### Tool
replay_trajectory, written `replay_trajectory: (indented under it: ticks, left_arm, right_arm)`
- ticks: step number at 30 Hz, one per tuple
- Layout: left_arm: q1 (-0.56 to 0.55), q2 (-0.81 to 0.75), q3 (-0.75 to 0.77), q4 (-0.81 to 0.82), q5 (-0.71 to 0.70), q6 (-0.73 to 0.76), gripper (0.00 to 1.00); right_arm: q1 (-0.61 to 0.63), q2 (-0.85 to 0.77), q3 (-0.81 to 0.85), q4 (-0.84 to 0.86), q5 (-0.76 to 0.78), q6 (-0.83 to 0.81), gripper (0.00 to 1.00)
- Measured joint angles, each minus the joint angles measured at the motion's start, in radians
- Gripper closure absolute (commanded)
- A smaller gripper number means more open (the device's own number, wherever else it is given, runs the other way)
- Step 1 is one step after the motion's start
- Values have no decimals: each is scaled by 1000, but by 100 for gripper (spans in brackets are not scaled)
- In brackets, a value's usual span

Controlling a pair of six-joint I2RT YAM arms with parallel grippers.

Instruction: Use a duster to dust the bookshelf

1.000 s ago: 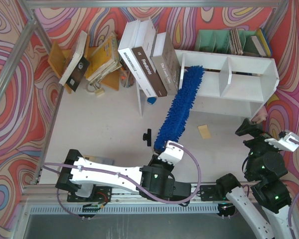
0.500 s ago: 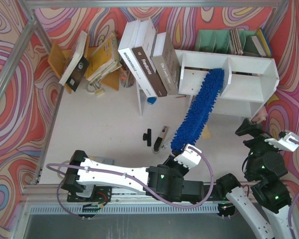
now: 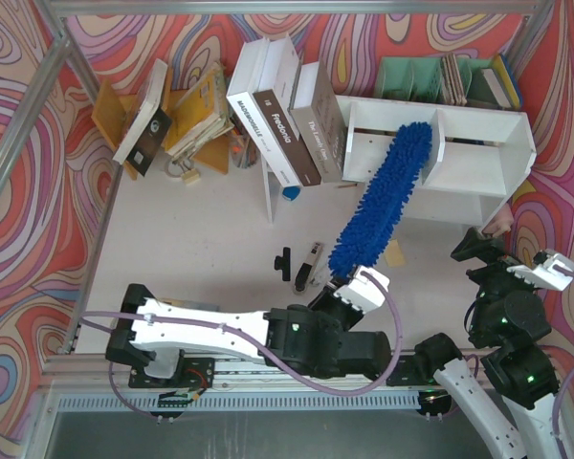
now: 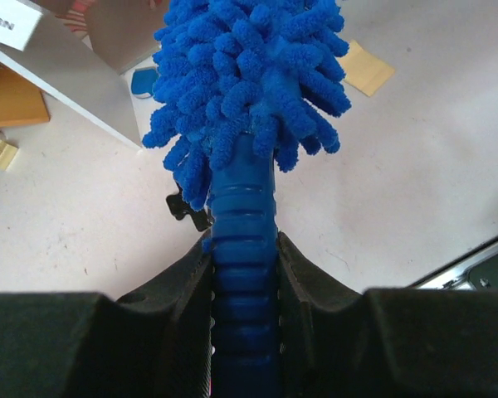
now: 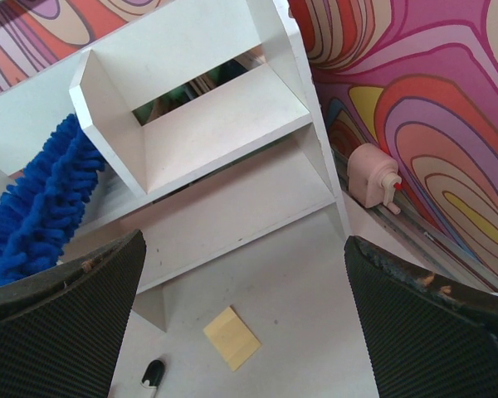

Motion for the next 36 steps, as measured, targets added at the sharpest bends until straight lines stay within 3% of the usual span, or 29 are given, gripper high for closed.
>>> replay_trajectory:
  ticks: [22, 36]
  left_arm:
    - [-22, -103, -24, 159, -55, 150, 100]
    - [-62, -172, -35, 208, -124, 158, 100]
  right_arm:
    - [0, 0, -2, 1, 0, -4, 8]
    - [0, 0, -2, 1, 0, -4, 8]
